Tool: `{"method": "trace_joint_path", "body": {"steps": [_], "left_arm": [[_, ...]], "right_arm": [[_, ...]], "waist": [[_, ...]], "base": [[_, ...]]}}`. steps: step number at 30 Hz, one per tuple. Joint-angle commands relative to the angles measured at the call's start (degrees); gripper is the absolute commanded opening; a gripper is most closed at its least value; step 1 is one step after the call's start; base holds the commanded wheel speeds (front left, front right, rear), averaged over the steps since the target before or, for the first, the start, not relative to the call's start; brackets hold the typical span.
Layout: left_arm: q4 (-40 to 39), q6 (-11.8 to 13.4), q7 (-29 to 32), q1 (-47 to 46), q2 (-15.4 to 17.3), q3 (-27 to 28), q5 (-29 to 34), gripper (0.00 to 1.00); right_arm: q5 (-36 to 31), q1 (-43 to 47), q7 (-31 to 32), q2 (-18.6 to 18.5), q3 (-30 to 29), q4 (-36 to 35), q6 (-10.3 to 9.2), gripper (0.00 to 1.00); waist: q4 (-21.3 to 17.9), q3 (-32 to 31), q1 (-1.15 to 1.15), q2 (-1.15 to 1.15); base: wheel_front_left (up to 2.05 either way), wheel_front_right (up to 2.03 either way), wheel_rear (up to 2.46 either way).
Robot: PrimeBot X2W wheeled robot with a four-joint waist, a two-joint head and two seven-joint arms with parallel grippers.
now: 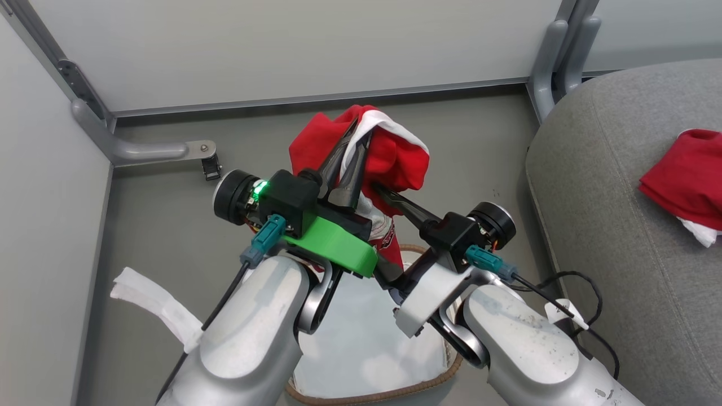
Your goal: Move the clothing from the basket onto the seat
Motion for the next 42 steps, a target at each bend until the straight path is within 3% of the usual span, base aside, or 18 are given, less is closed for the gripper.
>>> {"method": "trace_joint_path", "body": {"steps": [1,12,13,14,15,16,27,29,30,31,36,42], "left_arm": [[0.12,0.27,-0.02,-0.55,0.16,-0.47,-0.72,0.00],[-0.46,1.04,-0.02,-1.24,0.16,-4.77,-3.67,0.00],[-0.54,1.03,-0.02,-1.28,0.15,-5.00,-4.08,0.00],[-0.61,1.14,-0.02,-1.37,0.15,-5.30,-4.40,0.00],[-0.64,1.27,-0.02,-1.43,0.16,-5.47,-4.66,0.00],[-0.69,1.47,-0.02,-1.41,0.17,-5.65,-4.87,0.00],[0.54,1.89,-0.01,-0.16,0.16,-3.50,-3.73,0.00],[0.63,1.84,-0.02,0.42,0.17,-2.79,-3.48,0.41],[0.42,1.86,-0.01,0.71,0.15,-2.54,-3.20,0.93],[0.63,1.75,-0.01,1.11,0.17,-2.35,-3.09,1.00],[0.65,1.44,-0.01,2.43,0.18,-0.62,-1.07,1.00],[1.55,0.40,0.02,4.65,0.19,2.15,2.12,1.00]], "right_arm": [[0.29,-0.96,-0.25,-0.24,-0.07,0.61,-0.08,1.00],[2.33,-4.71,-0.25,-0.25,-0.32,5.76,-0.08,1.00],[2.70,-5.07,-0.25,-0.25,-0.26,6.43,-0.08,0.91],[3.37,-5.53,-0.25,-0.21,0.05,7.29,-0.08,0.48],[3.85,-5.84,-0.25,-0.21,0.14,7.84,-0.08,0.40],[4.47,-6.07,-0.25,-0.21,0.36,8.51,-0.08,0.00],[4.34,-3.30,-0.25,-0.24,-3.49,7.38,-0.08,0.00],[3.77,-2.37,-0.26,-0.25,-4.50,6.33,-0.07,0.00],[3.27,-1.83,-0.26,-0.25,-5.30,5.71,-0.08,0.00],[2.75,-1.59,-0.26,-0.23,-5.77,5.26,-0.08,0.00],[0.71,1.11,-0.26,-0.24,-9.99,1.98,-0.08,0.00],[-1.22,4.46,-0.27,-0.18,-15.16,-2.56,-0.07,0.00]], "waist": [[0.33,0.02,0.00,0.00],[2.70,0.18,0.00,0.00],[2.93,0.19,0.00,0.00],[3.20,0.17,0.00,0.00],[3.37,0.16,0.00,0.00],[3.55,0.16,0.00,0.00],[1.99,0.55,0.00,0.00],[1.14,0.64,0.00,0.00],[0.69,0.68,0.00,0.00],[0.25,0.73,0.00,0.00],[-2.73,0.90,0.00,0.00],[-9.52,1.31,0.00,0.00]], "base": [[0.00,0.00,0.00],[0.00,0.00,0.00],[0.00,0.00,0.00],[0.00,0.00,0.00],[0.00,0.00,0.00],[0.00,0.00,0.00],[0.00,0.00,0.00],[0.00,0.00,0.00],[0.00,0.00,0.00],[0.00,0.00,0.00],[0.00,0.00,0.00],[0.00,0.00,0.00]]}}
